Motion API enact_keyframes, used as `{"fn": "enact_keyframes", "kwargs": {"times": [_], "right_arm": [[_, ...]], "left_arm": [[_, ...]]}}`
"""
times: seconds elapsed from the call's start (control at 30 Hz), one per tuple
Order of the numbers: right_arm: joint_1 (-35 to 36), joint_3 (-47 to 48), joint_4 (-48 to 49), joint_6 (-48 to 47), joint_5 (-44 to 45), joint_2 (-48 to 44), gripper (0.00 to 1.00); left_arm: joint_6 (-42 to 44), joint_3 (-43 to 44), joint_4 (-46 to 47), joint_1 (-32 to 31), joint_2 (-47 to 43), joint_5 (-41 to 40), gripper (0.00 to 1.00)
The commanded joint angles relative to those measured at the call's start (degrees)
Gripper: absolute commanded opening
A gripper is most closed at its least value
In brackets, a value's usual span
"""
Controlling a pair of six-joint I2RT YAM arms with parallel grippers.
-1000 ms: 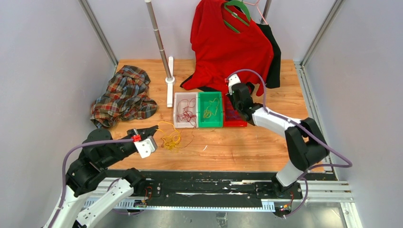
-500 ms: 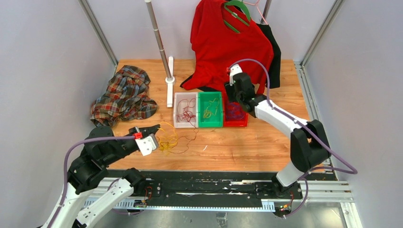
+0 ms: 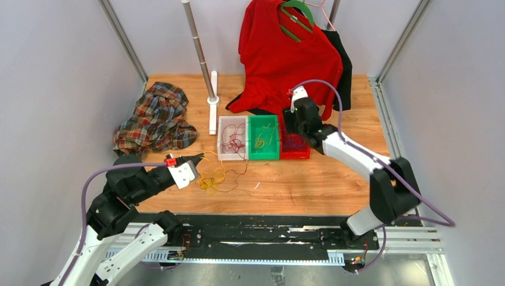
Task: Untangle the cables
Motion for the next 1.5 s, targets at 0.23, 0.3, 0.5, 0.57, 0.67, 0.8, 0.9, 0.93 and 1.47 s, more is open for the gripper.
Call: {"fn": "enact_keyframes", "kwargs": {"times": [0.23, 0.3, 0.5, 0.57, 0.67, 0.8, 0.9, 0.93, 1.47], "right_arm": [[25.0, -5.5, 7.1, 6.2, -8.5, -26.9, 0.65], [29.5, -4.5, 7.2, 4.9, -7.9, -27.2, 0.65], [37.3, -3.0, 14.2, 1.5, -19.0, -23.7, 0.62], [37.7, -2.0, 15.4, 1.3, -21.3, -21.7, 0.63], [37.9, 0.5, 15.2, 0.4, -22.5, -17.8, 0.64], [38.3, 1.5, 18.2, -0.9, -22.4, -14.5, 0.63], [38.5, 2.6, 19.9, -0.4, -18.6, -11.8, 0.6], [38.5, 2.6, 20.4, -0.6, -16.9, -11.1, 0.58], [36.4, -9.5, 36.7, 5.6, -10.0, -8.5, 0.38]], "left_arm": [[-9.6, 0.3, 6.9, 0.0, 1.3, 2.7, 0.01], [-10.0, 0.9, 6.9, 0.0, 1.7, 3.0, 0.01], [-12.8, 3.4, 6.5, 0.0, 4.7, -0.1, 0.01], [-13.2, 4.2, 5.9, 0.0, 5.4, -0.7, 0.01], [-14.1, 5.3, 5.3, 0.0, 5.9, -0.2, 0.01], [-14.6, 5.9, 4.1, 0.0, 6.2, 0.8, 0.0], [-14.7, 6.2, 3.3, 0.0, 6.5, 1.4, 0.0], [-14.7, 6.3, 3.2, 0.0, 6.5, 1.6, 0.0], [-16.2, 16.8, -0.6, 0.0, 9.3, 10.2, 0.01]]}}
